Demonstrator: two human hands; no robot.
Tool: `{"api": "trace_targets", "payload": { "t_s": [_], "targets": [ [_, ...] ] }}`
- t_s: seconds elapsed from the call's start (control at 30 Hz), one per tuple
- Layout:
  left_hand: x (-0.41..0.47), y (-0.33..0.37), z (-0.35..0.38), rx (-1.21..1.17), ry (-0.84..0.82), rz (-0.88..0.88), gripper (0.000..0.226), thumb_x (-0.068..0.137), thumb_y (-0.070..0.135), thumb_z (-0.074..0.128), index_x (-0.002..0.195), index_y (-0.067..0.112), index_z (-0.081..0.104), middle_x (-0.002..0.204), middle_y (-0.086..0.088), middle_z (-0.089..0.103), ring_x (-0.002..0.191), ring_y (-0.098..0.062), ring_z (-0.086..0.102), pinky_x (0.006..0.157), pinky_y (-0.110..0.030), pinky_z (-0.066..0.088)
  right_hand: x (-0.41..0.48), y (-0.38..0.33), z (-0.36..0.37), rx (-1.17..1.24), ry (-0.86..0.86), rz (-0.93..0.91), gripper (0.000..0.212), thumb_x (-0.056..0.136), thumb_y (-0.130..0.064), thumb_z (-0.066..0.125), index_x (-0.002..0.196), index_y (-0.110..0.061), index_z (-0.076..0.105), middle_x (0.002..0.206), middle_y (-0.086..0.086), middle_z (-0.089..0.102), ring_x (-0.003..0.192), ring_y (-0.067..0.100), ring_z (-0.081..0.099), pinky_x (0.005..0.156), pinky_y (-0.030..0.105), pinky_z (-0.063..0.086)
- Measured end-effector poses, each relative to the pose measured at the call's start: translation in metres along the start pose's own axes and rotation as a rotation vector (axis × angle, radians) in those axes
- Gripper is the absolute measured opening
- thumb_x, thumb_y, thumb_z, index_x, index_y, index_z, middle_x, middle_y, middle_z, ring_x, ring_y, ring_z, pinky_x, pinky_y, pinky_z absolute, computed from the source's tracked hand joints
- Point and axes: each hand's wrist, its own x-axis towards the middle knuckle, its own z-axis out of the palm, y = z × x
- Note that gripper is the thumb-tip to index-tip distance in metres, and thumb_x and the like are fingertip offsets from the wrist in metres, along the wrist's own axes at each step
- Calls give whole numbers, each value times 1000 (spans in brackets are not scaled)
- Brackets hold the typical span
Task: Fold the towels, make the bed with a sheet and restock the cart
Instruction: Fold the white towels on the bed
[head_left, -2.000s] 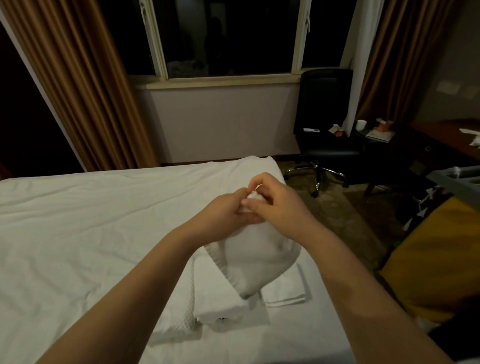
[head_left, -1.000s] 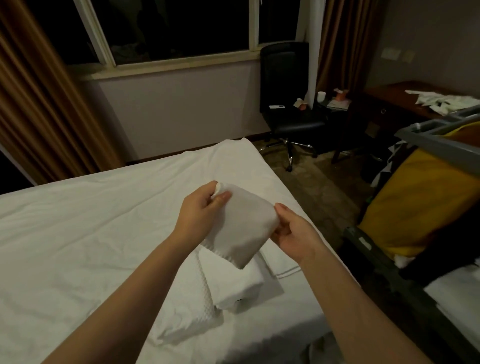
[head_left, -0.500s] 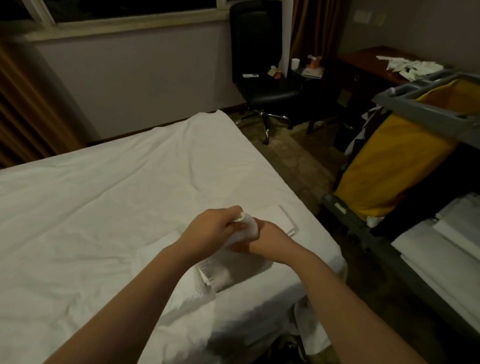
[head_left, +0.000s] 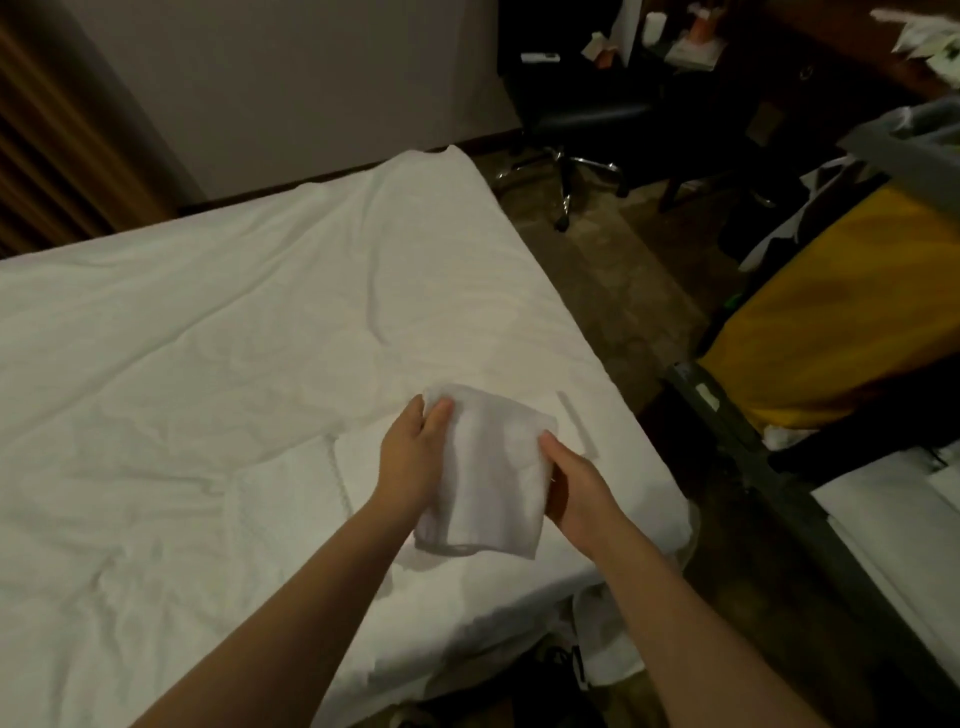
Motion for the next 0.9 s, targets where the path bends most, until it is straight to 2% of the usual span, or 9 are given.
{"api": "trace_targets", "payload": {
  "t_s": [0.13, 0.27, 0.4, 0.5, 0.57, 0.63, 0.7, 0.77, 0.9],
  "targets": [
    [41, -22, 53, -109, -53, -254, 28, 96, 33, 47, 93, 7, 58, 86, -3, 59, 79, -17, 53, 71, -31, 42, 47, -28, -28, -95, 72, 23, 24, 94, -29, 57, 112, -13, 56, 102, 3, 62, 91, 20, 58, 78, 32, 48],
    [75, -63, 96, -304, -91, -444, 9, 92, 24, 58, 92, 15, 59, 88, -6, 63, 86, -25, 61, 75, -35, 48, 115, -45, -52, -503, 152, -86, 33, 94, -35, 54, 122, -17, 53, 114, 6, 58, 94, 20, 56, 88, 33, 47],
    [103, -101, 136, -357, -36, -464, 48, 84, 15, 66, 129, 10, 48, 119, -16, 61, 108, -33, 60, 95, -48, 48, 176, -53, -70, -593, 69, -57, 36, 90, -23, 62, 123, -12, 52, 119, 8, 58, 99, 23, 56, 92, 37, 48],
    [118, -124, 161, -235, 99, -425, 69, 86, 4, 62, 145, 21, 30, 123, -9, 50, 108, -27, 54, 96, -42, 47, 216, -46, -86, -694, 76, -94, 40, 90, -18, 61, 128, -10, 52, 123, 9, 58, 101, 22, 55, 88, 32, 46],
    [125, -144, 171, -144, 120, -384, 54, 88, 4, 59, 134, 28, 44, 111, -14, 57, 93, -25, 56, 81, -32, 47, 236, -37, -90, -788, 112, -174, 39, 92, -18, 59, 129, -9, 53, 126, 9, 58, 106, 24, 55, 87, 29, 43],
    [129, -160, 181, -106, 92, -356, 36, 89, 6, 56, 118, 28, 57, 112, -15, 59, 89, -25, 56, 78, -31, 47, 252, -27, -92, -809, 137, -235, 37, 94, -19, 56, 129, -10, 53, 127, 8, 58, 111, 24, 55, 87, 27, 41],
    [132, -173, 189, -29, 27, -331, 37, 89, 10, 61, 123, 24, 58, 127, -13, 52, 105, -28, 55, 92, -36, 48, 261, -18, -95, -821, 171, -278, 36, 95, -18, 54, 130, -13, 52, 128, 6, 57, 114, 24, 54, 88, 25, 39],
    [133, -181, 196, 144, -55, -298, 56, 86, 15, 67, 138, 22, 46, 141, -10, 38, 121, -27, 46, 104, -35, 40, 264, -11, -98, -883, 175, -311, 38, 95, -20, 54, 132, -15, 49, 130, 6, 56, 117, 25, 53, 90, 26, 38],
    [127, -181, 197, 356, -125, -207, 76, 83, 14, 70, 147, 19, 28, 147, -13, 26, 130, -26, 36, 104, -26, 30, 252, 1, -105, -1091, 206, -308, 44, 95, -28, 55, 135, -13, 43, 132, 9, 53, 118, 28, 52, 94, 32, 40]
  ]
}}
